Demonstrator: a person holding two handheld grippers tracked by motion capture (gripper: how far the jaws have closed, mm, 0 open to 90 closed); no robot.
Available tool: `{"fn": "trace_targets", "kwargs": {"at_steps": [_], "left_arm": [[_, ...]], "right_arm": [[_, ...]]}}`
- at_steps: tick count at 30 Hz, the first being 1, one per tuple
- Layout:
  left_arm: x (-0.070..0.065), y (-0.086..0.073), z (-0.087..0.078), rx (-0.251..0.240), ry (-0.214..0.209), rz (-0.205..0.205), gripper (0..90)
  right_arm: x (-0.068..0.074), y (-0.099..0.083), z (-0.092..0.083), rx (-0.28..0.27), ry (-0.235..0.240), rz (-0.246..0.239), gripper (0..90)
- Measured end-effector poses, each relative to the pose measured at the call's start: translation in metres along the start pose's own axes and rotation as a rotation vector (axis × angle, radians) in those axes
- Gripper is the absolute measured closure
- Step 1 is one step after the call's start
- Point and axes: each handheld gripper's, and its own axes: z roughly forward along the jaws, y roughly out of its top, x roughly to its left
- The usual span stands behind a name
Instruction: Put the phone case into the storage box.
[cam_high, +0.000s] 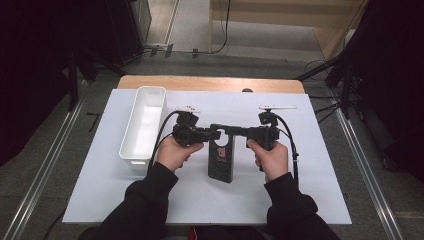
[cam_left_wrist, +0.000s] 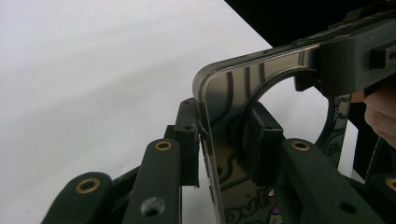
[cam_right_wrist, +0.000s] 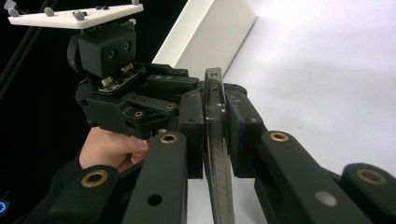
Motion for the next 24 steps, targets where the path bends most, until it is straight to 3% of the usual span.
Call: {"fn": "trace_targets", "kwargs": {"at_steps": [24], "left_arm": [[-0.0031,0.0008,-0.0007,-0.004,0.013,0.036,69.5]], "right_arm": [[0.0038,0.0004,-0.0018,-0.006,-0.006,-0.015,73.3]]}}
